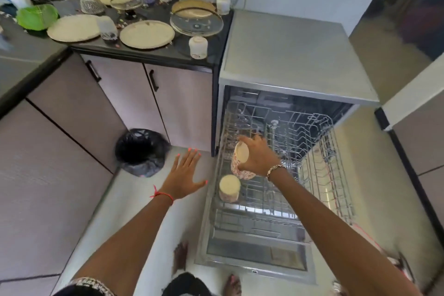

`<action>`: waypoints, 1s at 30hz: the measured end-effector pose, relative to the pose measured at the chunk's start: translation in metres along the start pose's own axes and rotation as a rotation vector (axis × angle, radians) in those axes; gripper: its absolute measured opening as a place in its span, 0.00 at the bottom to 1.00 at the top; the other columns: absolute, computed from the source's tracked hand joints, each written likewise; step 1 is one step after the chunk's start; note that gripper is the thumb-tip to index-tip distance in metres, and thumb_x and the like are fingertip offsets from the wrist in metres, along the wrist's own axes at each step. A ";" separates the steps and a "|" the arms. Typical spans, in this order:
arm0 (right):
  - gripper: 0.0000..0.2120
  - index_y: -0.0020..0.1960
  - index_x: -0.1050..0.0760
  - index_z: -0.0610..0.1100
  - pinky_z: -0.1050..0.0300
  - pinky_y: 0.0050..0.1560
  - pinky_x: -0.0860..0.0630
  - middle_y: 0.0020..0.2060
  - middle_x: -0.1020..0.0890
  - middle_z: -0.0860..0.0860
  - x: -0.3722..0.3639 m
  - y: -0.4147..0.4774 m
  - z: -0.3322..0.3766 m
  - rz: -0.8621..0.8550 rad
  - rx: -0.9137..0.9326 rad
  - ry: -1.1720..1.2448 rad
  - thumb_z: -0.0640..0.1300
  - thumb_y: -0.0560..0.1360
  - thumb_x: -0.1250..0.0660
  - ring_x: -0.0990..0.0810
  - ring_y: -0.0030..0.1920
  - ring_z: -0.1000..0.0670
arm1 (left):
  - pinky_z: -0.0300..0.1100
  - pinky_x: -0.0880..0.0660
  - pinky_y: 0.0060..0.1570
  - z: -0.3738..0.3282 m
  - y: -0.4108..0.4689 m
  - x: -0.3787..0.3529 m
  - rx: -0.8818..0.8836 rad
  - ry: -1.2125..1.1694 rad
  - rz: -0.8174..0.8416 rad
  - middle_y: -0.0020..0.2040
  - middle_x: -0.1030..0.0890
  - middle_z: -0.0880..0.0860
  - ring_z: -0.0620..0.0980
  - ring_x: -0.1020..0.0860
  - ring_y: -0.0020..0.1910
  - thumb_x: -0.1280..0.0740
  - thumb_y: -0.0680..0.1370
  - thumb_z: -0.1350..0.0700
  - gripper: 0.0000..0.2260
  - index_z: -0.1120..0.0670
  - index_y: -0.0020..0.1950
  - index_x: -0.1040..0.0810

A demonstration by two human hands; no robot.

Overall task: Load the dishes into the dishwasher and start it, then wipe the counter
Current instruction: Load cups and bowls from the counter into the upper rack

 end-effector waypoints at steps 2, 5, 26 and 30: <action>0.42 0.73 0.43 0.46 0.46 0.65 0.34 0.66 0.34 0.40 0.000 -0.008 -0.017 -0.012 -0.011 -0.017 0.50 0.66 0.25 0.37 0.67 0.40 | 0.50 0.62 0.70 -0.018 -0.001 -0.005 -0.020 -0.004 0.012 0.76 0.46 0.57 0.56 0.52 0.76 0.54 0.68 0.32 0.44 0.59 0.76 0.44; 0.42 0.72 0.44 0.39 0.50 0.67 0.37 0.67 0.35 0.41 -0.006 -0.009 -0.038 0.001 -0.033 -0.034 0.52 0.68 0.27 0.37 0.67 0.42 | 0.55 0.59 0.72 -0.034 0.002 -0.017 -0.033 -0.008 0.033 0.76 0.45 0.58 0.58 0.50 0.75 0.53 0.69 0.33 0.43 0.61 0.75 0.42; 0.39 0.72 0.45 0.39 0.47 0.65 0.31 0.68 0.37 0.43 -0.129 0.131 -0.081 0.234 0.061 -0.106 0.43 0.70 0.27 0.39 0.69 0.43 | 0.49 0.66 0.71 -0.002 0.105 -0.083 -0.079 0.038 0.234 0.73 0.64 0.50 0.50 0.66 0.72 0.58 0.74 0.43 0.31 0.53 0.74 0.63; 0.41 0.73 0.46 0.38 0.46 0.66 0.32 0.69 0.39 0.43 -0.164 0.148 -0.076 0.309 0.138 -0.131 0.47 0.70 0.27 0.38 0.68 0.42 | 0.52 0.65 0.69 0.010 0.111 -0.097 -0.136 0.049 0.275 0.75 0.60 0.49 0.51 0.62 0.74 0.56 0.74 0.43 0.31 0.53 0.74 0.60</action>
Point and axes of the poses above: each hand's wrist, its own y-axis towards the middle knuckle, its own x-axis out of the back of the hand, z = x × y, the point moved 5 cm from there along y, towards the middle knuckle
